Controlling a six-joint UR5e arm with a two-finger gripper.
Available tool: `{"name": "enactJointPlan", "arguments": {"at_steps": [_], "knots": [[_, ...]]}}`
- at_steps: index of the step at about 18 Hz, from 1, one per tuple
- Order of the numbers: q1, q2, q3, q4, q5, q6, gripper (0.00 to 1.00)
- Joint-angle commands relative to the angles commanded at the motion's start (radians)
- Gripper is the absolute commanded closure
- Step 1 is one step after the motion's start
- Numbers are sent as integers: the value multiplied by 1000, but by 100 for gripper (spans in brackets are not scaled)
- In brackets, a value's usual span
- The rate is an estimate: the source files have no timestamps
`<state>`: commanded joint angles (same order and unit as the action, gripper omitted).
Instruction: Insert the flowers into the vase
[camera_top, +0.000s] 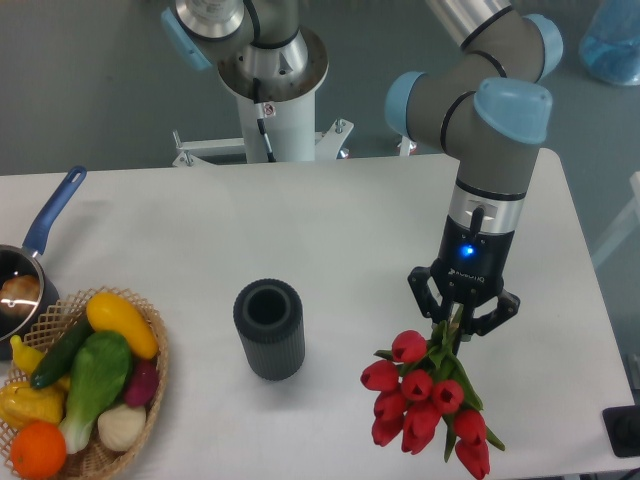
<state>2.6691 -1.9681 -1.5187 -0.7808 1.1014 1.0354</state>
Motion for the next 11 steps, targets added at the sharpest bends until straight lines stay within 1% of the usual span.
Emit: {"name": "enactJointPlan", "arguments": {"at_steps": [11], "knots": [[0, 2, 11, 3, -34, -43, 87]]}}
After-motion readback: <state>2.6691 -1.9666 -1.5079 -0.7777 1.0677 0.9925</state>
